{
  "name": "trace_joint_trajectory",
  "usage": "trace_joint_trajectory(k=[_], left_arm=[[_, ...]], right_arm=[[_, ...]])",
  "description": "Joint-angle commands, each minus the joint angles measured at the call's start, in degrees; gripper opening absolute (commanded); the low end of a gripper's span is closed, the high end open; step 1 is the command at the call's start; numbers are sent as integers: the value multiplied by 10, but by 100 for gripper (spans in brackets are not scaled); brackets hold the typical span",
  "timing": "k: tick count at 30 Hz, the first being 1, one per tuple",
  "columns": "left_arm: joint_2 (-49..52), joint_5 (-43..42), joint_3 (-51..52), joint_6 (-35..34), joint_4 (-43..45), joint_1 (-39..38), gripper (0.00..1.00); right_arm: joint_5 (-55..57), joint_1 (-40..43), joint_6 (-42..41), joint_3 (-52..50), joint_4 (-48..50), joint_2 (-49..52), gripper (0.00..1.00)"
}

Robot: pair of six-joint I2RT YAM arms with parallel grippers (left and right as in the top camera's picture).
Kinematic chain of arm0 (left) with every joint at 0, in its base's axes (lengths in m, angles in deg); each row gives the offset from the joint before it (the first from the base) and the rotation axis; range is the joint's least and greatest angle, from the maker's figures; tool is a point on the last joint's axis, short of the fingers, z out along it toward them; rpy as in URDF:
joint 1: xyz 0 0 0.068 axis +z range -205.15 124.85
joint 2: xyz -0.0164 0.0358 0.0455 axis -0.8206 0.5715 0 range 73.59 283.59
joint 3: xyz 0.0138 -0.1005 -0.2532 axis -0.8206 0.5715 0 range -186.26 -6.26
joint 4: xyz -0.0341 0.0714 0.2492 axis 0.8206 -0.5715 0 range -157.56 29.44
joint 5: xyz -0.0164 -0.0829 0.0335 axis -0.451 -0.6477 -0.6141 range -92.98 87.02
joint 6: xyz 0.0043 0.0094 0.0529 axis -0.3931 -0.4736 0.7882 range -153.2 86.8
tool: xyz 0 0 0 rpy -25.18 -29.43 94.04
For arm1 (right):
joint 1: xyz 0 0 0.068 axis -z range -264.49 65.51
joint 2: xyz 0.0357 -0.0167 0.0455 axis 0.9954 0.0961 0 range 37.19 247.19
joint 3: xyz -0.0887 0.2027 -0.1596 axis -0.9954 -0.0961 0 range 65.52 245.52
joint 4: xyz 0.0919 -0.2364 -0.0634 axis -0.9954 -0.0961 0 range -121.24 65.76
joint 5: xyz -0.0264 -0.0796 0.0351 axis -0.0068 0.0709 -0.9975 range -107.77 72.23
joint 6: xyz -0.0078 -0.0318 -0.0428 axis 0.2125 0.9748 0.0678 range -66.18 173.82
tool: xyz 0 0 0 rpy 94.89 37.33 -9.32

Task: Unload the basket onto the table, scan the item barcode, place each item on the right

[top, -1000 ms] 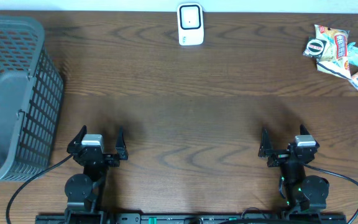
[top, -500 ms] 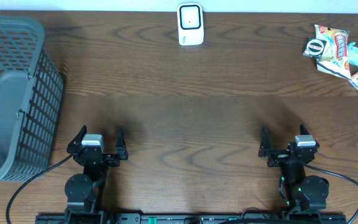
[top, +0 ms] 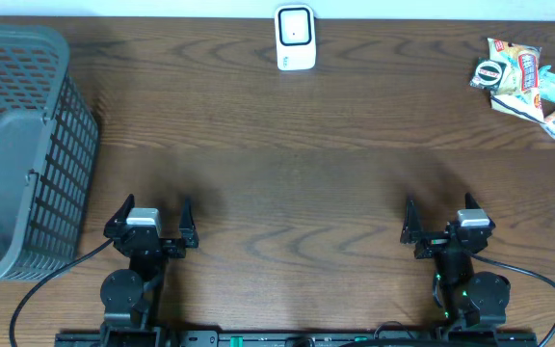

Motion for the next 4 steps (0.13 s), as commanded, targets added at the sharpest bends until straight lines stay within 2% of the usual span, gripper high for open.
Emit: trace_joint_trajectory(k=[1, 4], left_arm=[[-3, -14, 9, 6, -21, 3, 98], [-3, -14, 9, 6, -21, 3, 98]], right_arm=[[0, -3, -8, -1, -2, -4, 99], [0, -3, -8, -1, -2, -3, 99]])
